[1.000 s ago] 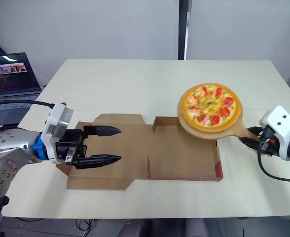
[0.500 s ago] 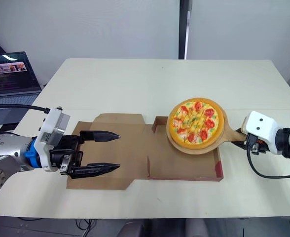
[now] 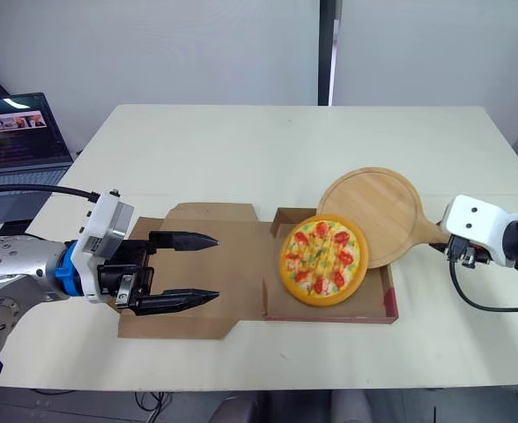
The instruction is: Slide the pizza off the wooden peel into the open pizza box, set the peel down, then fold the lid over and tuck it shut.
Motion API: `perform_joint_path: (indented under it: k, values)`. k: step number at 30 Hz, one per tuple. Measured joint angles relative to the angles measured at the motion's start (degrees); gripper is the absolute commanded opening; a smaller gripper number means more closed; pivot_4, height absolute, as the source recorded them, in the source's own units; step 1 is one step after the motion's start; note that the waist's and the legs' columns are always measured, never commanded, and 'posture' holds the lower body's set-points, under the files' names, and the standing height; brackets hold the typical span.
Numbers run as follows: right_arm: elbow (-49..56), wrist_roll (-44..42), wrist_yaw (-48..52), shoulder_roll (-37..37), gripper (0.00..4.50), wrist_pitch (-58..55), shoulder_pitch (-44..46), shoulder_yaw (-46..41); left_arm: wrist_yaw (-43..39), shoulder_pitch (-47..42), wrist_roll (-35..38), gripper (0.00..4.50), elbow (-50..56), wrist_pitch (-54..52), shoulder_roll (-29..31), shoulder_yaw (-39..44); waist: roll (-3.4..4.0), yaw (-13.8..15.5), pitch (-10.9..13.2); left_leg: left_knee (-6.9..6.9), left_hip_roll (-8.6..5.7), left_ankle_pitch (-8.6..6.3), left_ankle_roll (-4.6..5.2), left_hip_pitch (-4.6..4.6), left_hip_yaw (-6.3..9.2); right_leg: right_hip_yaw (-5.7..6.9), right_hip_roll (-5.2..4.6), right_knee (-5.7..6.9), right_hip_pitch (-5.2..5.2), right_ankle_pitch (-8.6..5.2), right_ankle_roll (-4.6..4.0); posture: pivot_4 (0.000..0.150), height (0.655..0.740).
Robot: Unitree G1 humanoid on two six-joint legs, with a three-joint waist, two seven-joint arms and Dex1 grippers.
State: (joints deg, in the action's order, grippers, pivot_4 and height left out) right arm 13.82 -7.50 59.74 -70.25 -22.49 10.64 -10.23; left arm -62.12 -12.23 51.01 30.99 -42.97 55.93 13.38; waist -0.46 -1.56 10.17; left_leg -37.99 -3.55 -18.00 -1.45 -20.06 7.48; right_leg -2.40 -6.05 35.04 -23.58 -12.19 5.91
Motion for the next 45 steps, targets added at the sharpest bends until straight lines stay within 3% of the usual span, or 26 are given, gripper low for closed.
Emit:
perform_joint_path:
  k: [8,12,16,22,34,41,45]
  values:
    - [-4.51,1.64,0.0,-1.31,1.57,1.87,0.23,-5.79,-1.21,-2.21,-1.45,4.5,-1.77,2.07,-0.89,-2.53,0.01,-0.01,0.0,0.0,0.01,0.0,0.0,0.01,-0.02,-0.01,0.0,0.0,0.0,0.01,-0.01,0.15,0.74]
    - [-4.45,0.31,-0.03,-0.15,1.57,-0.87,-1.98,-14.38,-1.61,-3.67,-1.82,4.5,-2.35,2.37,-1.28,-3.47,0.02,0.02,0.01,0.0,0.01,0.0,0.0,0.0,0.0,0.0,0.01,0.0,0.01,0.01,-0.01,0.15,0.74]
    - [0.97,-2.82,-1.17,8.1,1.57,-10.54,-9.95,-25.09,-1.35,-5.18,-1.69,4.5,-2.41,2.36,-2.83,-4.47,0.0,0.43,0.01,-0.02,-0.01,-0.01,0.0,-0.04,0.09,0.02,0.02,0.01,0.05,0.02,-0.02,0.15,0.74]
    - [5.25,-5.06,-7.15,20.41,1.57,-22.48,-18.19,-33.08,-0.62,-9.68,-1.97,4.5,-2.46,3.0,-6.86,-7.57,0.04,1.26,-0.01,-0.06,-0.01,0.0,-0.01,0.02,0.04,-0.02,0.03,0.03,0.07,0.02,-0.01,0.15,0.74]
    - [9.55,-7.14,-19.64,30.82,1.57,-31.79,-22.98,-32.25,-0.88,-15.33,-2.04,4.5,-3.77,3.62,-13.69,-12.63,0.09,1.13,-0.05,-0.06,0.04,0.01,-0.02,0.1,-0.03,-0.08,0.09,0.05,0.09,0.02,-0.02,0.15,0.74]
    - [4.03,-7.79,-22.6,33.08,1.57,-30.42,-22.92,-28.33,0.76,-17.07,-2.56,4.5,-4.48,3.86,-17.12,-13.27,0.11,1.19,-0.06,-0.06,0.03,0.03,-0.06,0.1,-0.03,-0.09,0.09,0.05,0.1,0.03,-0.02,0.15,0.74]
    - [2.2,-9.26,-23.21,33.05,2.88,-30.14,-22.94,-28.95,1.83,-17.55,-2.88,4.5,-4.54,3.83,-18.13,-13.76,0.12,1.23,-0.06,-0.07,0.03,0.03,-0.05,0.12,-0.01,-0.08,0.09,0.04,0.15,0.03,-0.02,0.15,0.74]
